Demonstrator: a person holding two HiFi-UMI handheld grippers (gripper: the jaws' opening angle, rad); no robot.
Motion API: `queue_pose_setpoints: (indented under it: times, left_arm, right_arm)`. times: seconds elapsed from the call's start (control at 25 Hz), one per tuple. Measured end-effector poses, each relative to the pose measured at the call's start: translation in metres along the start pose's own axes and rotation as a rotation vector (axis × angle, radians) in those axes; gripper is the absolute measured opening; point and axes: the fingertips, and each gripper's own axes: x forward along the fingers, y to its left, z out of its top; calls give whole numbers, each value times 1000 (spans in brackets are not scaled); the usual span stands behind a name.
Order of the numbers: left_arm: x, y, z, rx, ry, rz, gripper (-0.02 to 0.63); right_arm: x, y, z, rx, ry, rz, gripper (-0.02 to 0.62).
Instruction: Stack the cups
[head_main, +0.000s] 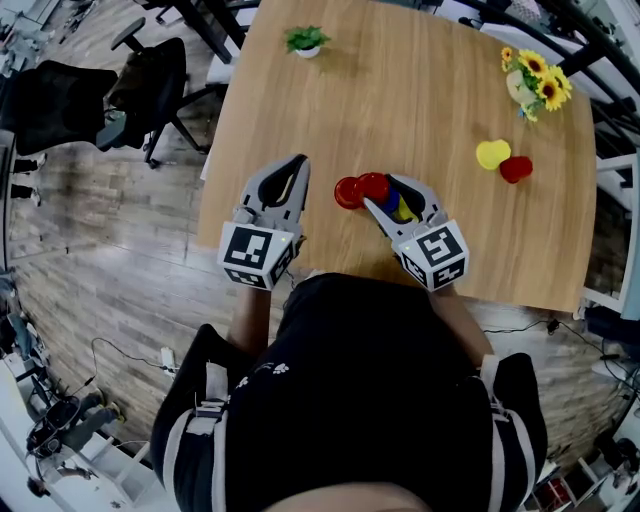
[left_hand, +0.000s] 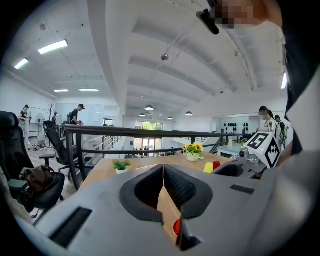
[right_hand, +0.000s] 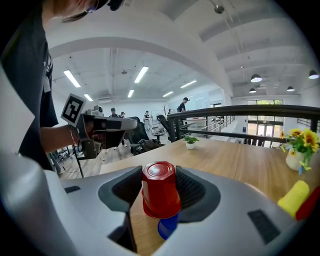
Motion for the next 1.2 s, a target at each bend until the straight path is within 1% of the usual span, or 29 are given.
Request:
queue_pose_setpoints:
  times: [0.2, 0.36, 0.52, 0.6, 0.64, 0.72, 0.92, 1.12, 1.2]
  left_arm:
    - [-2, 0, -2, 7, 6, -4, 14]
    - [-3, 0, -2, 9, 7, -6, 14]
    - [-3, -1, -2, 20, 7, -11, 14]
    - [-1, -2, 0, 24, 9, -12, 14]
    - [0, -3, 0, 27, 10, -15, 14]
    - [3, -7, 1, 34, 13, -22, 14]
    - [12, -16, 6, 41, 19, -27, 14]
    - [19, -24, 11, 56, 35, -26, 14]
    - [22, -26, 12, 65, 41, -23, 14]
  right_arm:
    - [2, 1, 0, -12, -6, -2, 216]
    - [-1, 4, 5, -2, -28, 5, 245]
    - [-12, 2, 13, 30, -61, 3, 250]
    - [-22, -8, 20, 61, -98, -19, 250]
    - [-27, -16, 23, 75, -118, -41, 250]
    - [-42, -39, 25, 94, -148, -111, 250]
    - [-87, -112, 13, 159, -193, -338, 245]
    - [-127, -177, -3, 186, -208, -557, 244]
    - [-136, -199, -12, 192, -201, -626, 244]
